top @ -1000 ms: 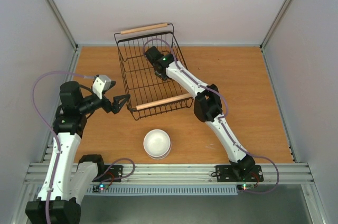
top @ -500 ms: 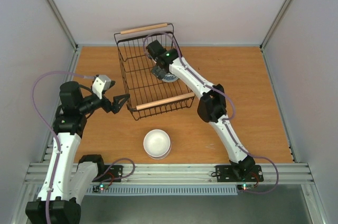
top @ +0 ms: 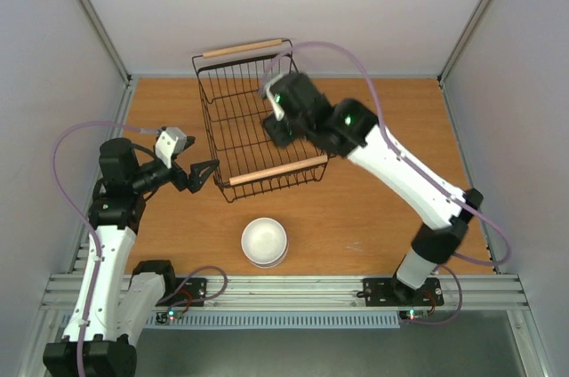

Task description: Load the bowls into the dish rack

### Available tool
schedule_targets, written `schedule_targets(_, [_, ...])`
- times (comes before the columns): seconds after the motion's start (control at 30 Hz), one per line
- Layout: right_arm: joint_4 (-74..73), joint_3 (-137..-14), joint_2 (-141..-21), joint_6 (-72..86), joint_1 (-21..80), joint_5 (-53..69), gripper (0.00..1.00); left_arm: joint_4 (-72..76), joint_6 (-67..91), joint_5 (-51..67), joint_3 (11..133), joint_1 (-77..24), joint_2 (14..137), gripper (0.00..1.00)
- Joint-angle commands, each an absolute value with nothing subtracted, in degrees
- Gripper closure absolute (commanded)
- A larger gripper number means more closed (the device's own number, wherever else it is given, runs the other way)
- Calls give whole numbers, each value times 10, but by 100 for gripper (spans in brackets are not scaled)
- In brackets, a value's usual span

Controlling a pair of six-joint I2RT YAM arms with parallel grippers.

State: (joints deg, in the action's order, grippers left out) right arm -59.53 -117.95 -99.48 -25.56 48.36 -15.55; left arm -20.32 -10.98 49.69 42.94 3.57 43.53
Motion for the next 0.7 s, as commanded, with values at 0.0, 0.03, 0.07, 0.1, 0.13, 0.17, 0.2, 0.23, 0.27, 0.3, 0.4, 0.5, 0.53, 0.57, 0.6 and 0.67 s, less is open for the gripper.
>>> schedule_targets(0.0, [-625, -1060, -934, -162, 592, -189, 43, -188, -112, 514, 428, 38, 436, 1])
schedule_targets(0.03, [-627, -1030, -919, -148, 619, -204, 46, -190, -112, 515, 430, 38, 438, 1])
schedule_targets(0.07, [-624, -994, -906, -137, 643, -212, 50, -191, -111, 516, 431, 39, 439, 1])
schedule_targets(0.1, [-616, -960, -891, -124, 662, -212, 53, -192, -111, 518, 431, 39, 439, 1])
schedule_targets(0.13, [-604, -928, -876, -109, 677, -207, 55, -191, -111, 520, 431, 38, 439, 1])
schedule_targets(0.17, [-595, -896, -863, -95, 687, -201, 56, -191, -111, 522, 430, 39, 440, 1])
schedule_targets(0.2, [-590, -870, -852, -82, 695, -196, 57, -191, -111, 523, 430, 39, 440, 0])
schedule_targets(0.23, [-589, -845, -843, -70, 699, -196, 58, -191, -110, 523, 430, 38, 440, 1])
schedule_targets(0.27, [-587, -822, -834, -60, 703, -194, 59, -192, -110, 524, 430, 39, 440, 1])
schedule_targets(0.3, [-582, -796, -825, -48, 707, -187, 61, -192, -111, 525, 429, 38, 439, 1])
schedule_targets(0.4, [-570, -756, -824, -32, 715, -170, 63, -184, -110, 529, 426, 39, 443, 1])
schedule_targets(0.5, [-562, -740, -840, -24, 720, -170, 64, -187, -109, 529, 427, 39, 450, 1])
schedule_targets(0.53, [-559, -738, -846, -23, 721, -169, 64, -188, -110, 528, 427, 38, 452, 1])
schedule_targets(0.57, [-556, -737, -849, -20, 723, -171, 64, -189, -111, 528, 427, 39, 452, 1])
schedule_targets(0.6, [-553, -735, -852, -18, 725, -172, 64, -190, -114, 527, 426, 39, 452, 1])
schedule_targets(0.67, [-541, -731, -851, -14, 729, -167, 65, -189, -115, 524, 425, 39, 451, 1])
